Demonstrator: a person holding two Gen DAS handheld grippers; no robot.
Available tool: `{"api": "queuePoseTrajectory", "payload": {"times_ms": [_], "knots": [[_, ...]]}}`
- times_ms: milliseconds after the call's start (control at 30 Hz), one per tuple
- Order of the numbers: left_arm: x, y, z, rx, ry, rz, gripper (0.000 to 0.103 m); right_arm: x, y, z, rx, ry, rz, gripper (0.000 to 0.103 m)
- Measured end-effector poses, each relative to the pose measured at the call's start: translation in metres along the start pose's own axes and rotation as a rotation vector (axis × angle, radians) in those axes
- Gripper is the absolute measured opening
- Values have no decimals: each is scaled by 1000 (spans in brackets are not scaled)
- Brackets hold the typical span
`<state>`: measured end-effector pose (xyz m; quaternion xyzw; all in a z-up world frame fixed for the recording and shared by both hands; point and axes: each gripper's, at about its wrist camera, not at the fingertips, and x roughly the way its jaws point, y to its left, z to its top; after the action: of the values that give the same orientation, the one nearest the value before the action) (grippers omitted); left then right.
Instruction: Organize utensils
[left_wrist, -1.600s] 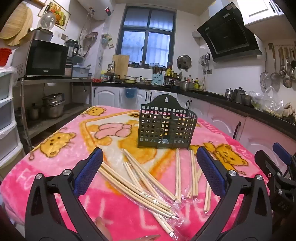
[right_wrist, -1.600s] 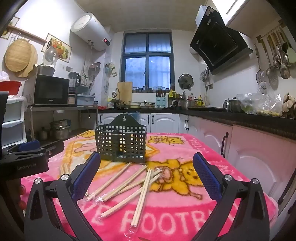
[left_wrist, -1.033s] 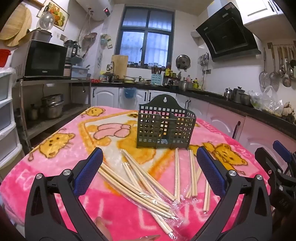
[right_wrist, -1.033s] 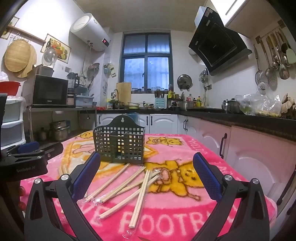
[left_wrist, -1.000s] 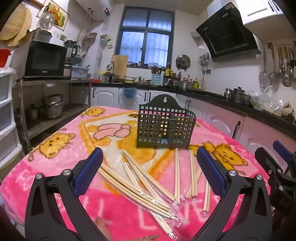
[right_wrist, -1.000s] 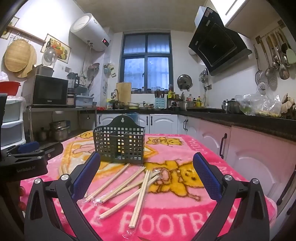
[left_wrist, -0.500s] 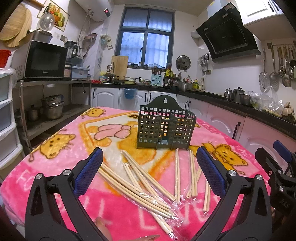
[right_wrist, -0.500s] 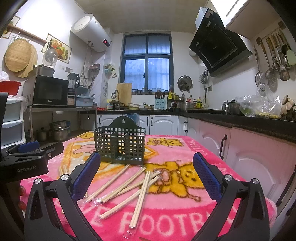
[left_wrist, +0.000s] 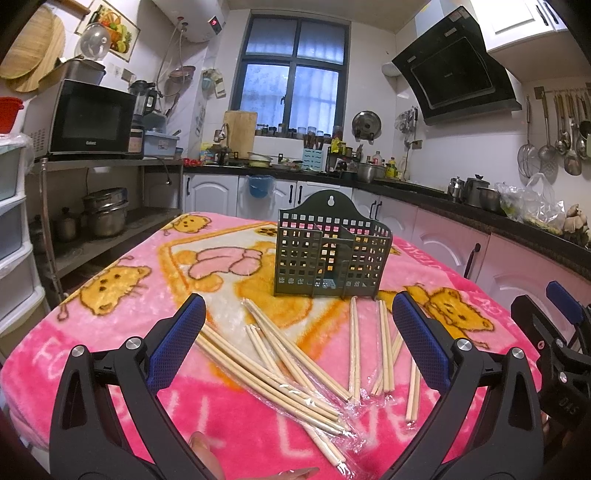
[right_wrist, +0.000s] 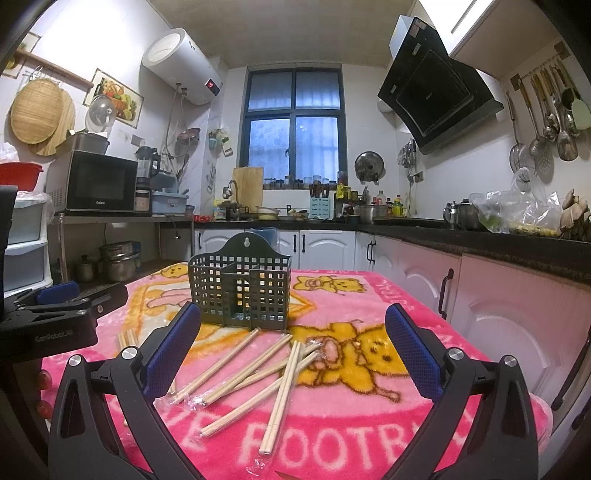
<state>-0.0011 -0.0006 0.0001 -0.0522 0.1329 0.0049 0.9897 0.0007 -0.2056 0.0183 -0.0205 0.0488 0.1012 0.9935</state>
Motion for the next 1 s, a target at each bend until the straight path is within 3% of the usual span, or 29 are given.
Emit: {"api": "queuePoseTrajectory", "payload": {"times_ms": [433, 1000], "knots": [[2, 6, 5, -19, 3, 10, 94, -1, 2, 1, -9, 6, 15, 97], [9, 37, 5, -87, 52, 42, 94, 32, 24, 5, -68, 109, 181, 97]]}}
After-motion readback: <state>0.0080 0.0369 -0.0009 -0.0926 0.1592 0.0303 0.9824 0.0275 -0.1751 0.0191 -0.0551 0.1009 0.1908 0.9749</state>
